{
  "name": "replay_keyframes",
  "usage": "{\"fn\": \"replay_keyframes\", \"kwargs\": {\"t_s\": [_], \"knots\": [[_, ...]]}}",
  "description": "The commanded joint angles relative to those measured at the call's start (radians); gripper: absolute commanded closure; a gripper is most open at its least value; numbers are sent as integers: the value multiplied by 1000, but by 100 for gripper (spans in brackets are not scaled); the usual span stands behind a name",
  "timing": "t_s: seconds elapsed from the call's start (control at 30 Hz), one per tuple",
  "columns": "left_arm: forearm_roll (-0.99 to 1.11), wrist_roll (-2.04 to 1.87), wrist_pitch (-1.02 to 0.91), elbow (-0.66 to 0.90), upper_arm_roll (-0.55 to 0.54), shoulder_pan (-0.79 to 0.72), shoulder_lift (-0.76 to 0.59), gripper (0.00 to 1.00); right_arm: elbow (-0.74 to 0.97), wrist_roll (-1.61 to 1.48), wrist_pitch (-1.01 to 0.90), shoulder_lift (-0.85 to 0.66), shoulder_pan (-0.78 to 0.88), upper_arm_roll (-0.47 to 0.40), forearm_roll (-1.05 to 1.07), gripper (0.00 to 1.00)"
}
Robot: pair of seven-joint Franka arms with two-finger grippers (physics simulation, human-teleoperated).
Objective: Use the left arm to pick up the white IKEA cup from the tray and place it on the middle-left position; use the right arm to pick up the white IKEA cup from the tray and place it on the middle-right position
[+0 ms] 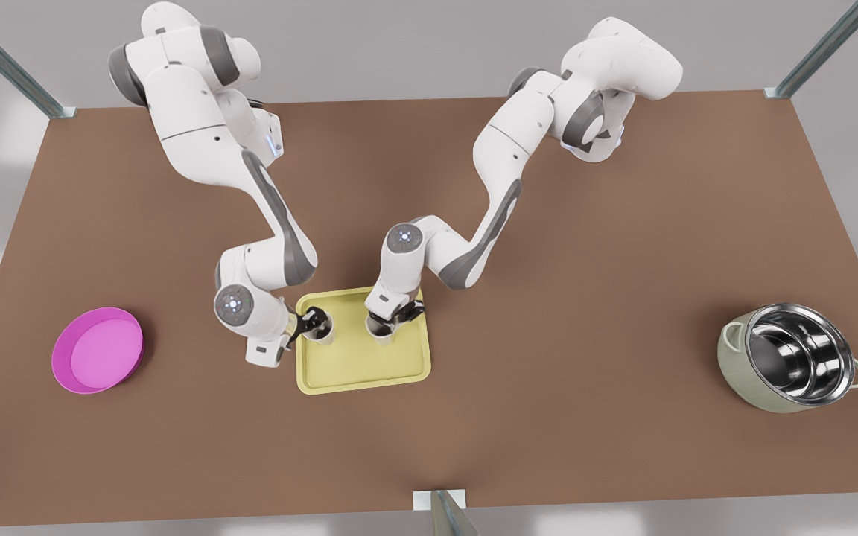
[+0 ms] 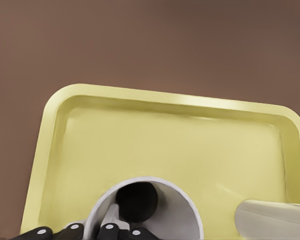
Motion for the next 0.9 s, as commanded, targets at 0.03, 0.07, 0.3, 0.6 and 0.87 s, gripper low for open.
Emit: {"fn": "replay_keyframes", "kwargs": {"t_s": [0.03,0.07,0.3,0.6,0.87], "knots": [[-7,-91,-59,1,0,3,-14,95,0,-20,46,17,-2,-9,-13,0],[-9,-86,-89,0,2,12,-25,95,0,-18,47,21,0,-9,-13,0],[-112,555,-444,0,-3,494,-203,95,-15,-18,66,50,3,-6,-3,0],[-133,957,-126,-221,-3,626,-181,96,-13,-15,-89,45,3,10,67,56],[-135,960,-117,-220,-3,624,-180,0,-3,-8,-204,31,3,11,103,92]]}}
